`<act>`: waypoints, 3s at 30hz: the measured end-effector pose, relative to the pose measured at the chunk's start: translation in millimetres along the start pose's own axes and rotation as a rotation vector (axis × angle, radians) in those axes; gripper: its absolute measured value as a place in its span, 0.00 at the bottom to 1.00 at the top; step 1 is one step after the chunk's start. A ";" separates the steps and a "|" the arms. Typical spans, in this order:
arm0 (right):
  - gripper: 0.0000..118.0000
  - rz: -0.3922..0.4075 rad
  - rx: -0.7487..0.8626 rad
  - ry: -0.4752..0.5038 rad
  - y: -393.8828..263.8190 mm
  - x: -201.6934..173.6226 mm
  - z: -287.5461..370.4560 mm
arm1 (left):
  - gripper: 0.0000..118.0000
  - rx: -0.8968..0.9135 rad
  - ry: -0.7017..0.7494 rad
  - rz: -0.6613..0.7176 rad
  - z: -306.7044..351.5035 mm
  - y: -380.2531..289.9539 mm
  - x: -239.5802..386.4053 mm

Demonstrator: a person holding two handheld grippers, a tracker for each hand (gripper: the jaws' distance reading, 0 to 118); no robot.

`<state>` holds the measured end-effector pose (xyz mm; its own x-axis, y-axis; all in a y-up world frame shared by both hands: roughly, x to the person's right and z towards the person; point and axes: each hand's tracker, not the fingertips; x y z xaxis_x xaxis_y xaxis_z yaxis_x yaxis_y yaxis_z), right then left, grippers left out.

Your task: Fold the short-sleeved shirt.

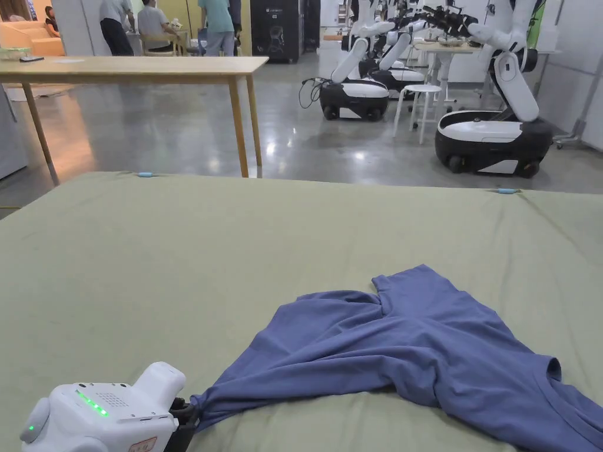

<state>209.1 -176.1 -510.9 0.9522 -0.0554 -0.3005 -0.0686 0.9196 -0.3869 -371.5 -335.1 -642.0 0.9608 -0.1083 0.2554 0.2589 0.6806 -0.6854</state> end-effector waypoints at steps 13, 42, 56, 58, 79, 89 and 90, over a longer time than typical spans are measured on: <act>0.08 0.246 -0.177 0.101 118.6 37.6 -270.7 | 0.05 0.063 -0.092 0.099 26.6 19.9 3.7; 0.00 0.250 -0.706 0.066 69.3 62.5 -524.1 | 0.05 0.076 -0.110 0.124 34.1 37.2 23.1; 0.00 0.195 -0.267 0.054 87.5 62.2 -339.1 | 0.05 0.124 -0.119 0.134 41.4 37.9 17.1; 0.00 0.173 -0.187 0.040 85.3 62.5 -290.2 | 0.05 0.136 -0.115 0.128 43.9 41.3 19.1; 0.01 0.217 0.231 -0.117 273.2 57.0 -126.6 | 0.05 0.536 -0.057 0.189 164.2 295.2 9.9; 0.01 0.207 0.453 -0.319 461.7 55.8 -129.4 | 0.05 0.665 0.080 0.245 232.0 456.9 -44.4; 0.01 0.192 0.479 -0.322 472.6 58.5 -133.8 | 0.05 0.661 0.116 0.249 234.9 464.7 -48.6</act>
<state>192.5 203.2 -828.0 0.9834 0.1805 -0.0182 -0.1776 0.9784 0.1060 -321.3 156.6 -812.8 0.9974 0.0557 0.0456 -0.0485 0.9878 -0.1478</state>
